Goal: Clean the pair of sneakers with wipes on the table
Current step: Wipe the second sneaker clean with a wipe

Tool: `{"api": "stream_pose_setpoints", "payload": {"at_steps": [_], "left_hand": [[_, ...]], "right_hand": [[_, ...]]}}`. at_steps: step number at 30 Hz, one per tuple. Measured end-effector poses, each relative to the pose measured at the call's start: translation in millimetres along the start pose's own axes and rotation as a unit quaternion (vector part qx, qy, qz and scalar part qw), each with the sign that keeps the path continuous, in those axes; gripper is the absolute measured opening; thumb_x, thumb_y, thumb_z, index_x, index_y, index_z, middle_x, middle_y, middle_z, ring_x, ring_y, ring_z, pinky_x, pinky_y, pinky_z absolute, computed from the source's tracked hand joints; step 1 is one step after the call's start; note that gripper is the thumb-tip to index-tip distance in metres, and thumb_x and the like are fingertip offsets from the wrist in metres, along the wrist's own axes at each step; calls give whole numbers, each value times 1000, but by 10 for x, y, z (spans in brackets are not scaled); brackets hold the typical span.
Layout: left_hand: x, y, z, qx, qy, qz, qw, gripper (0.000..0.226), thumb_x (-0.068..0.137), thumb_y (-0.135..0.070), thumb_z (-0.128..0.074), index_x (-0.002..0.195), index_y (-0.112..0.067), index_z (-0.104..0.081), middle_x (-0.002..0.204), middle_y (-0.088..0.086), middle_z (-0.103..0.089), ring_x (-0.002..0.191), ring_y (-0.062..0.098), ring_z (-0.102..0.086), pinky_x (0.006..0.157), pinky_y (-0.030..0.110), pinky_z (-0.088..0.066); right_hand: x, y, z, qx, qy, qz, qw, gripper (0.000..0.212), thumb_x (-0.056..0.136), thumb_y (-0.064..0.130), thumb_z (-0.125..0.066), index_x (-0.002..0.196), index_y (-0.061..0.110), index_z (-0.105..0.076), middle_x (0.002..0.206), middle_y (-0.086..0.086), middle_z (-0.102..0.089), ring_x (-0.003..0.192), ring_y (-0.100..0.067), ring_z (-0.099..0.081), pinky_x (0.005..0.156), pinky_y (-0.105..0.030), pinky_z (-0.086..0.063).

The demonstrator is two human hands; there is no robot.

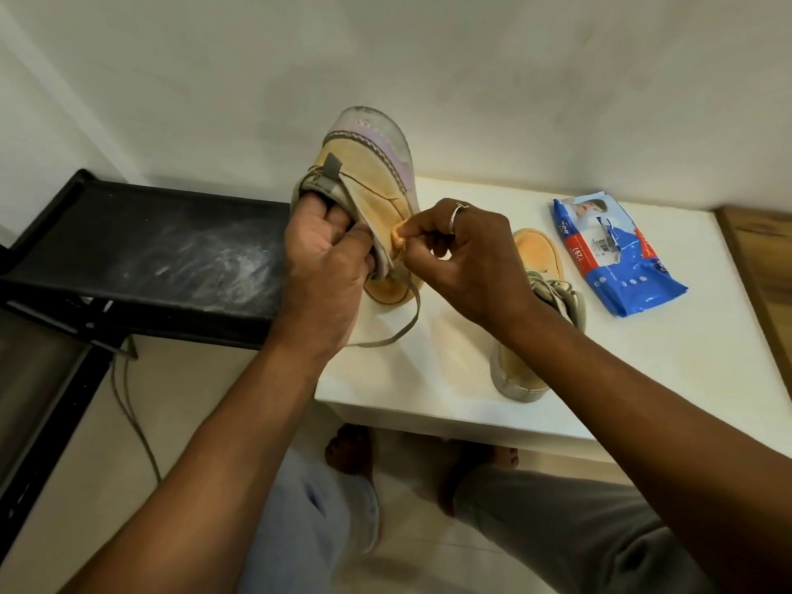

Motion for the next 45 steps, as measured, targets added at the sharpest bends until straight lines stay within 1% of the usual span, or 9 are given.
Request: {"api": "stream_pose_setpoints", "payload": {"at_steps": [2, 6, 12, 17, 21, 27, 33, 37, 45], "left_hand": [[3, -1, -15, 7, 3, 0, 1000, 45, 100, 9, -48, 142, -5, -43, 132, 11, -65, 125, 25, -62, 106, 50, -50], [-2, -17, -74, 49, 16, -11, 999, 45, 100, 6, -49, 144, -4, -42, 134, 10, -65, 125, 23, -63, 104, 48, -51], [-60, 15, -150, 123, 46, -20, 991, 42, 102, -1, -50, 143, -10, -44, 131, 7, -67, 124, 24, -63, 104, 55, -50], [-82, 50, -201, 143, 55, -24, 988, 46, 99, -5, -51, 144, -9, -42, 133, 9, -65, 125, 26, -62, 104, 57, -49], [-38, -2, -96, 82, 17, -28, 996, 45, 98, 7, -49, 141, -4, -43, 130, 10, -67, 123, 25, -64, 105, 55, -49], [-47, 18, -192, 100, 43, -23, 994, 45, 98, 0, -50, 142, -8, -44, 132, 9, -66, 127, 24, -61, 107, 55, -47], [-26, -4, -108, 54, 20, -20, 998, 49, 98, 10, -45, 143, -7, -42, 135, 9, -65, 128, 24, -60, 109, 54, -46], [-34, -42, -160, 71, 28, -20, 997, 43, 100, 7, -47, 139, -11, -46, 134, 8, -66, 127, 22, -61, 106, 51, -50], [-28, -64, -95, 82, 4, -18, 996, 45, 99, 8, -47, 142, -6, -44, 133, 7, -66, 126, 20, -62, 105, 44, -51]], "right_hand": [[42, 2, 64, -4, -17, -1, 1000, 10, 86, 15, -70, 94, 14, -76, 82, 5, -69, 68, -11, -58, 61, -25, -50], [220, 277, 122, -9, -74, 70, 995, 14, 92, 17, -66, 103, 11, -73, 90, 2, -69, 75, -8, -59, 64, -10, -43], [325, 421, 176, -19, -119, 79, 990, 15, 92, 18, -65, 102, 13, -74, 92, 4, -69, 77, 0, -58, 69, -11, -44], [380, 573, 271, -91, -87, 85, 988, 16, 89, 21, -62, 95, 16, -76, 87, 3, -70, 78, -6, -60, 69, -25, -51], [353, 430, 253, -187, 7, 55, 981, 19, 85, 21, -60, 90, 16, -77, 81, -1, -70, 71, -13, -61, 68, -36, -52], [312, 420, 350, -86, -83, 70, 990, 15, 92, 21, -64, 100, 16, -75, 88, 5, -72, 73, -4, -59, 69, -17, -49], [230, 251, 242, -63, -48, 36, 996, 12, 88, 20, -68, 96, 15, -75, 86, 6, -71, 69, -4, -57, 66, -22, -52], [209, 402, 203, -40, -59, 87, 994, 14, 90, 17, -67, 99, 10, -74, 89, 0, -72, 72, -6, -57, 66, -16, -48], [169, 289, 95, -30, -27, 44, 998, 14, 91, 21, -67, 101, 14, -74, 89, 13, -65, 74, -5, -59, 65, -16, -50]]}}
Point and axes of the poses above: each hand's wrist, its own x-axis towards the middle knuckle, its own z-axis out of the back of the hand, y = z × x, the point moved 7 cm from there along x, towards the middle knuckle
